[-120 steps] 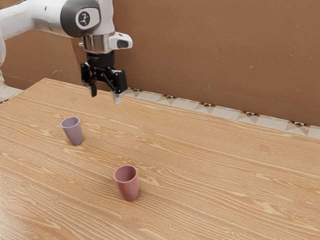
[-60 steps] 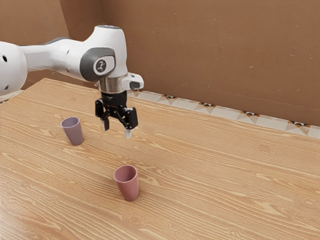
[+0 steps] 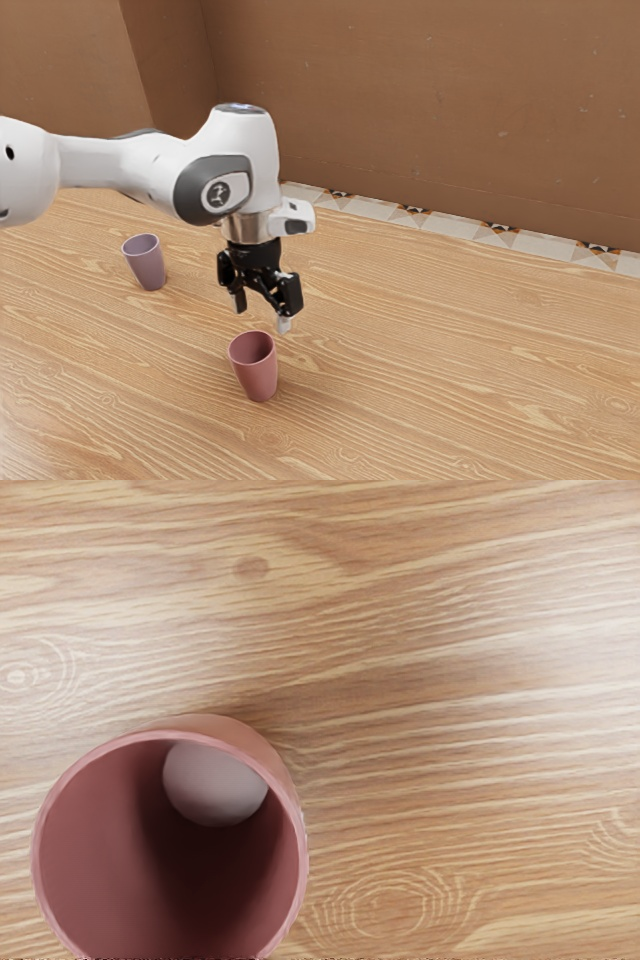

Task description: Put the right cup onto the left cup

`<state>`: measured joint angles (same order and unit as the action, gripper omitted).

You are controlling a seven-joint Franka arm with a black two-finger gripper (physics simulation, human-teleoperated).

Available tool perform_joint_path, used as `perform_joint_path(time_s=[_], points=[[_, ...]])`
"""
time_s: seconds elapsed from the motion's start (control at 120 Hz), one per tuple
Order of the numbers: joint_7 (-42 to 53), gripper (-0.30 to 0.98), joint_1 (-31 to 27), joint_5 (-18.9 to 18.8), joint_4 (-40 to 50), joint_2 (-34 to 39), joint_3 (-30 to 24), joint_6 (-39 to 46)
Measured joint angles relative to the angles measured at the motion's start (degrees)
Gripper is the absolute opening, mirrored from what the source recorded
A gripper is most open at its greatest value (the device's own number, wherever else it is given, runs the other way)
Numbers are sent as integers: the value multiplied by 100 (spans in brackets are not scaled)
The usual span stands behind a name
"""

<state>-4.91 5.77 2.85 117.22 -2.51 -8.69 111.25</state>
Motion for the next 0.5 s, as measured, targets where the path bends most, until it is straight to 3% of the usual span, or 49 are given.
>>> perform_joint_path(time_s=[0.5], points=[[-1029, 69, -99, 453, 278, -189, -87, 324]])
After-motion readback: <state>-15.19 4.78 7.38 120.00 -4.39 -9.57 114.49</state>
